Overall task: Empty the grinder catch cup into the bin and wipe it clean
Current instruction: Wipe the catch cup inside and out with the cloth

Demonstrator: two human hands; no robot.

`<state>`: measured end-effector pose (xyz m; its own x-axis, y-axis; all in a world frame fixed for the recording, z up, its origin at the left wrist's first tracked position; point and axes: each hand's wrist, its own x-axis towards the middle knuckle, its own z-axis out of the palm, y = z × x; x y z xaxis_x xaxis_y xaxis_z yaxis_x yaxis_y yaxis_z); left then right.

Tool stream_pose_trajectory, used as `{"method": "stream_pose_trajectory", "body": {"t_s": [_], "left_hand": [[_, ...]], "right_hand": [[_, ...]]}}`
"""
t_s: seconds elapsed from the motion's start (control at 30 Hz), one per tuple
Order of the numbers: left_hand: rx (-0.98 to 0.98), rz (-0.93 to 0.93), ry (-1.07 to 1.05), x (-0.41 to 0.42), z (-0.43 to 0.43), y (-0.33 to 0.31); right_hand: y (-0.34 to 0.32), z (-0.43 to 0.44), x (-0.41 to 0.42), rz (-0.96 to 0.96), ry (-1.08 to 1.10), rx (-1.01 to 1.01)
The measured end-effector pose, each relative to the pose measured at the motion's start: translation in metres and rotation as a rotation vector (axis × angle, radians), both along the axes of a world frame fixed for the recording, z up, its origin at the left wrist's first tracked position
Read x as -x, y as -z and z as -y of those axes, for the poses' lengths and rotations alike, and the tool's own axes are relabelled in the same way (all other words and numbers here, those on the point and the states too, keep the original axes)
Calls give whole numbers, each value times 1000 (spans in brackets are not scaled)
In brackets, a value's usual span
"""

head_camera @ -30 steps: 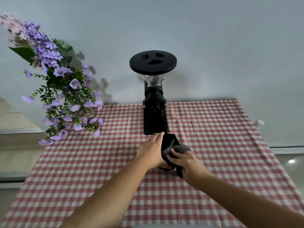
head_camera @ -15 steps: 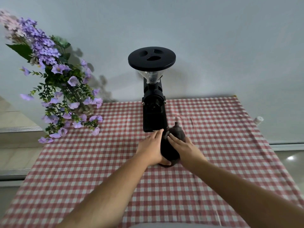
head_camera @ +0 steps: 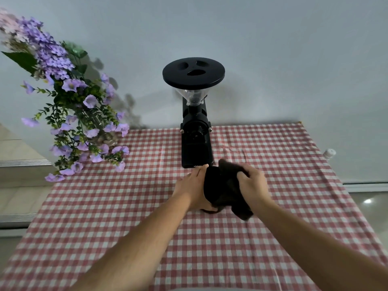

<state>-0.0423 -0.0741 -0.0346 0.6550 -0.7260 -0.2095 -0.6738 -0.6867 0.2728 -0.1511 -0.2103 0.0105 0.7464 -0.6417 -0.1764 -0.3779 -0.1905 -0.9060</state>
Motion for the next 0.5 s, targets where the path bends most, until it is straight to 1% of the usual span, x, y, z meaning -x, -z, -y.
{"method": "stream_pose_trajectory", "body": {"t_s": [0.03,0.1,0.13,0.17,0.23,0.3,0.33,0.37,0.43,0.47,0.5], "left_hand": [[-2,-10,2,0,0,-1],[-14,23,-24,1,-1,-1],[-17,50,-35,1,-2,1],[-12,73,-37,2,-3,1],[-9,67,-33,2,-4,-1],[-8,26,-26,1,-4,-3],[-21,13,-23,1,-4,-4],[-36,18,-20,2,-4,-4],[-55,42,-21,3,-4,-4],[-55,46,-25,3,-3,-4],[-50,44,-29,3,-3,-4]], "right_hand": [[1,-5,-3,2,-59,55],[18,-18,-3,-116,-370,371],[29,-23,0,-167,-502,495],[37,-25,5,-171,-588,572],[43,-18,15,-58,-721,654],[35,0,12,-16,-875,757],[31,10,7,-41,-912,787],[27,18,2,-100,-892,773],[25,20,-9,-208,-724,678],[26,15,-13,-219,-647,643],[28,7,-15,-212,-621,637]]}}
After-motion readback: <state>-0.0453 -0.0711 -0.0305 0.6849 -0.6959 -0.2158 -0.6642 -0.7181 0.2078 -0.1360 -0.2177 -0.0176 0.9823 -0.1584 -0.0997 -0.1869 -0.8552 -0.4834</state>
